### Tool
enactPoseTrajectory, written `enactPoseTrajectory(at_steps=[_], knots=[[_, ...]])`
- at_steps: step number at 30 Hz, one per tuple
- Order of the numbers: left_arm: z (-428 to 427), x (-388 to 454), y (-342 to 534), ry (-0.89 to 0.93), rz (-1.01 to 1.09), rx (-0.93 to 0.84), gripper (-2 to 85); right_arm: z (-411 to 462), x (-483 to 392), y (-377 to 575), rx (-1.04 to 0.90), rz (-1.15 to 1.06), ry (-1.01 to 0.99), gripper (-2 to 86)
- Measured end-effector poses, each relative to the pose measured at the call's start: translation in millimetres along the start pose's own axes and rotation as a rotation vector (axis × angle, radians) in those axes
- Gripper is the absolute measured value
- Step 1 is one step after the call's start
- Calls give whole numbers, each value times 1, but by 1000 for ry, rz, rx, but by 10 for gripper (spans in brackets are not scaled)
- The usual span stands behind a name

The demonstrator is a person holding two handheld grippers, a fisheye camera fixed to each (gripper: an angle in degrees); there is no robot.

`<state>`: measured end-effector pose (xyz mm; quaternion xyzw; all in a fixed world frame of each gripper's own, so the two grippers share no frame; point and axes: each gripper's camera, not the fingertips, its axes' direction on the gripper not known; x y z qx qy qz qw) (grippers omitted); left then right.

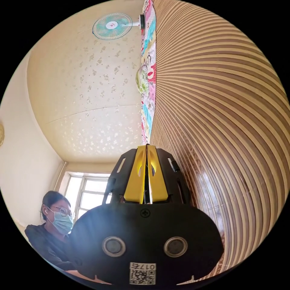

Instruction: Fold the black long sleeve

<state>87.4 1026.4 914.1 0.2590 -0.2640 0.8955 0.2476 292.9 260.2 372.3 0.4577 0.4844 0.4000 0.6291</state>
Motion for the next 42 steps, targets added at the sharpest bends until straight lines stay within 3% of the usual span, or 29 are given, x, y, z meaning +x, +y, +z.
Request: enactPoseTrajectory(at_steps=[6,9,12,14,16,18,22,33,42], knots=[[-4,-7,-4,70,13,77,100,4,-14,-2,102,-82,-32,7],[1,11,-3,-58,88,-9,101,5,-37,2,107,-145,13,5],[17,36,7,-333,226,-177,108,63,-78,22,-231,-318,224,3],[24,46,23,-439,297,-239,111,136,-103,65,-554,-478,399,4],[27,49,41,-503,335,-272,110,188,-110,100,-745,-559,429,4],[23,42,65,-560,310,-273,113,229,-113,127,-830,-614,336,4],[17,20,93,-615,246,-261,121,328,-82,154,-1080,-547,382,3],[7,-33,140,-670,159,-198,148,377,-87,112,-705,-395,402,4],[25,-84,154,-660,90,-322,85,442,-148,250,-925,-617,588,15]])
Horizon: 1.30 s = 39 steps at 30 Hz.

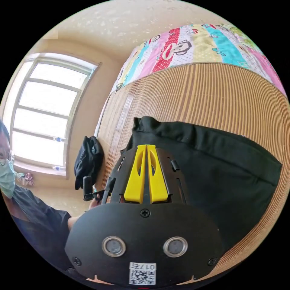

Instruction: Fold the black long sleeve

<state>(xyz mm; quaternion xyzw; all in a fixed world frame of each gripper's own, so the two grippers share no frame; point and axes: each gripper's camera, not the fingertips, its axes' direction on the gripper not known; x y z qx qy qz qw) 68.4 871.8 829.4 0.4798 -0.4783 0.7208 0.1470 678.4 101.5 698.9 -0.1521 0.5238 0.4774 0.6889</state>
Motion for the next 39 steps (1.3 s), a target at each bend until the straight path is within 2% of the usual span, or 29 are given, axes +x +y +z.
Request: enactPoseTrajectory(at_steps=[3,8,11,13,17,20,23,27,30,33,39], knots=[[4,-5,2,-28,-18,25,63,38,-37,-15,-124,-18,-35,32],[5,-2,4,-25,35,41,50,115,-119,-49,-382,3,285,145],[3,5,7,-47,85,63,46,153,-164,-66,-500,-11,315,180],[4,7,8,-62,102,73,42,175,-188,-76,-566,-43,404,189],[8,2,7,-19,116,86,40,238,-226,-90,-808,-182,767,196],[8,-4,7,-7,133,85,39,274,-227,-88,-997,-226,884,197],[7,-10,10,9,145,97,38,288,-224,-83,-1063,-262,993,175],[7,-17,12,32,160,88,47,277,-220,-81,-1029,-254,989,116],[0,-18,15,117,226,110,84,239,-212,-82,-917,-242,914,70],[0,-18,16,116,278,86,104,183,-194,-80,-784,-226,725,60],[25,-30,20,170,311,21,119,34,-112,-43,-422,-182,219,49]])
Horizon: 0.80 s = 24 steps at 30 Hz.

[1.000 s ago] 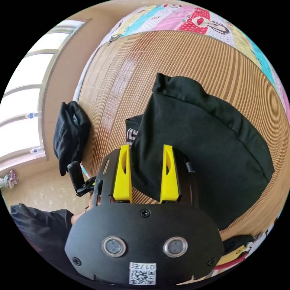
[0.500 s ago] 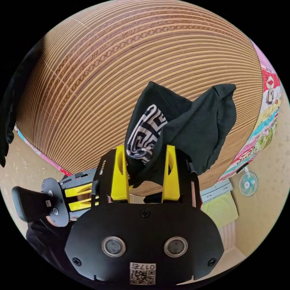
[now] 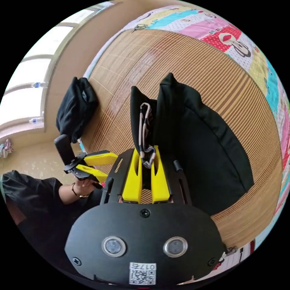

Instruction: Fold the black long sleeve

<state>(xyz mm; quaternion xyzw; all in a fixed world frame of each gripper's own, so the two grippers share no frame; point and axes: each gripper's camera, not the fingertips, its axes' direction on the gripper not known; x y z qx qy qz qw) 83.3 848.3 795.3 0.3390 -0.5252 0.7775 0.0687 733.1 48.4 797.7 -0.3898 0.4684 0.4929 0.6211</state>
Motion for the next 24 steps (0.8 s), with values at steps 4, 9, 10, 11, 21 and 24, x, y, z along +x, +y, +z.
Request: enactPoseTrajectory(at_steps=[4,9,10,11,21,24], knots=[[28,-4,7,28,17,-54,117,-58,79,110,304,18,-177,46],[81,-3,21,35,52,-154,117,-80,169,246,603,2,-279,44],[88,-3,22,35,54,-166,120,-74,197,277,661,40,-298,43],[102,-4,24,35,60,-188,124,-63,228,305,708,109,-326,41],[174,-39,24,-118,8,-295,139,24,356,436,886,389,-555,32],[180,-48,23,-157,-6,-313,147,19,363,449,901,422,-627,47]])
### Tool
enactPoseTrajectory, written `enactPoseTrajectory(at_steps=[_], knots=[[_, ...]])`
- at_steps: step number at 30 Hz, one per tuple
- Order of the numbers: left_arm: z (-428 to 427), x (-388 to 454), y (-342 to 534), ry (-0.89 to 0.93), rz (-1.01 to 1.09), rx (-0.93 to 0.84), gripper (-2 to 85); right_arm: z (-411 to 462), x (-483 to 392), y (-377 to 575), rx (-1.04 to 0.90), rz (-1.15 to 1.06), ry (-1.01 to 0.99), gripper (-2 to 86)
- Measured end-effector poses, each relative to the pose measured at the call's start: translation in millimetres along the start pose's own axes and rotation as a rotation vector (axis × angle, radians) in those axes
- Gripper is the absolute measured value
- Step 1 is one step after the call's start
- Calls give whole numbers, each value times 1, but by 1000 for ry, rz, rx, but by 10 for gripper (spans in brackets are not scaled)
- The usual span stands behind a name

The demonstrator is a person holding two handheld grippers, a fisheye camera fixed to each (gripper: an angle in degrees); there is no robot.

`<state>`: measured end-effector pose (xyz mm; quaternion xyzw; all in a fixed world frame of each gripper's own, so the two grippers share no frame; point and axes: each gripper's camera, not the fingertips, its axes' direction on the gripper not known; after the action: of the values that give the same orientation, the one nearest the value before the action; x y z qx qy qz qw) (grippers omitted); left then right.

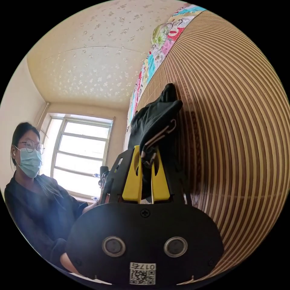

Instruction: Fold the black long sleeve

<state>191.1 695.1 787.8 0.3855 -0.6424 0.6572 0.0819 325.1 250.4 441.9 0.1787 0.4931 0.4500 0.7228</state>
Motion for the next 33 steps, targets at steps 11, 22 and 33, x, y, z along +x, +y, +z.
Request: enactPoseTrajectory(at_steps=[11,22,33], knots=[[32,-11,-1,-98,16,-159,81,-60,23,23,-109,52,59,59],[-21,-73,-13,241,-85,-48,131,-78,32,34,-70,438,8,34],[-14,-19,-39,90,86,-215,40,-89,52,22,-93,373,22,34]])
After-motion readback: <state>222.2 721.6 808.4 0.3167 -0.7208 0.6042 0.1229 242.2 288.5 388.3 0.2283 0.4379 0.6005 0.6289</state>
